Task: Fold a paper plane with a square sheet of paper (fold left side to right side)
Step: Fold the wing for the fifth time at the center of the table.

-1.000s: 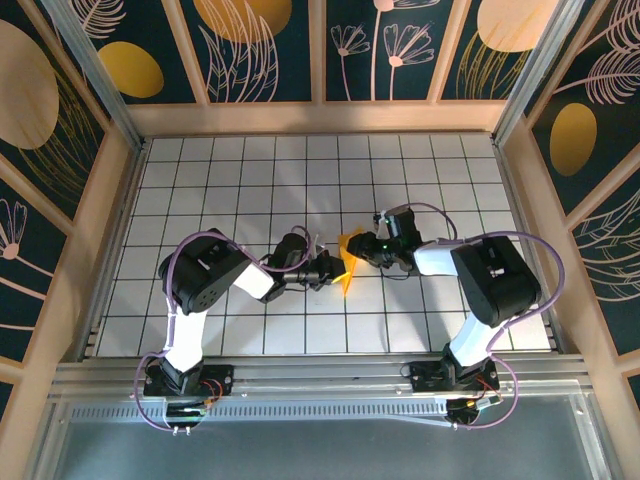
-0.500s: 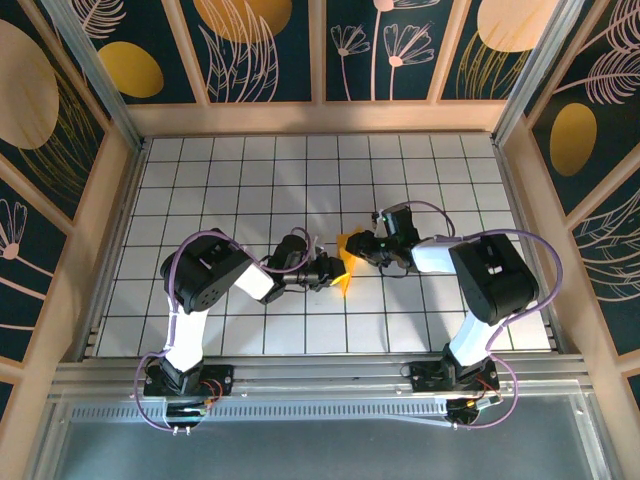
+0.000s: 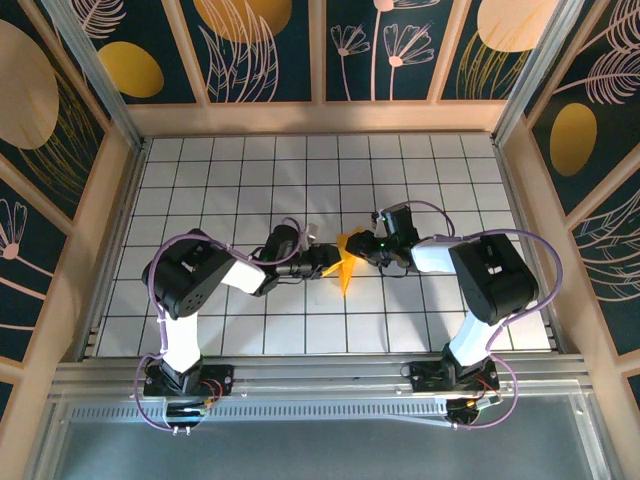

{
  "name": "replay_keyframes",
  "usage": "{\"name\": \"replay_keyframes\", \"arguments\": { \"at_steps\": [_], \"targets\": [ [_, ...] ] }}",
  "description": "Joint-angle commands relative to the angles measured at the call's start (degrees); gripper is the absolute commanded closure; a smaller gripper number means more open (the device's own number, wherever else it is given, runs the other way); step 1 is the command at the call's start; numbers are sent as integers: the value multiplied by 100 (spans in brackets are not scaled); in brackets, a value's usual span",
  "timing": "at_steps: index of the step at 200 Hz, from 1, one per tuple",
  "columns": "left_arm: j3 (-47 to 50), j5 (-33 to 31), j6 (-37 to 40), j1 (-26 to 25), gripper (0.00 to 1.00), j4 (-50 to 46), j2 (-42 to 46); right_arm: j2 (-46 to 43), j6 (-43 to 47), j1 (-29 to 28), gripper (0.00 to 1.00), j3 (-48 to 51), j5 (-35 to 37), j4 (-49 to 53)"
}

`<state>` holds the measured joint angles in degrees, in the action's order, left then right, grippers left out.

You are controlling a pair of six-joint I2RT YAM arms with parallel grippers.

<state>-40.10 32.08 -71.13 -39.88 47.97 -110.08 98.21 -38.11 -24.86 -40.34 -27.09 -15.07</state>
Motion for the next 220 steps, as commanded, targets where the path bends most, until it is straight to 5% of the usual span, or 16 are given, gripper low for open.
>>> {"name": "replay_keyframes", "arguments": {
  "at_steps": [1,49,116,220],
  "targets": [
    [-188,5,197,33,61,-322,-75,225,67,-87,59,-79,204,206],
    [-511,43,372,35,66,-549,-388,211,82,-89,59,-97,209,249],
    [-541,-118,516,31,90,-809,-486,203,138,-113,59,-122,231,324],
    [-656,-341,754,32,97,-1338,-643,158,236,-116,59,-230,259,520]
  ]
}}
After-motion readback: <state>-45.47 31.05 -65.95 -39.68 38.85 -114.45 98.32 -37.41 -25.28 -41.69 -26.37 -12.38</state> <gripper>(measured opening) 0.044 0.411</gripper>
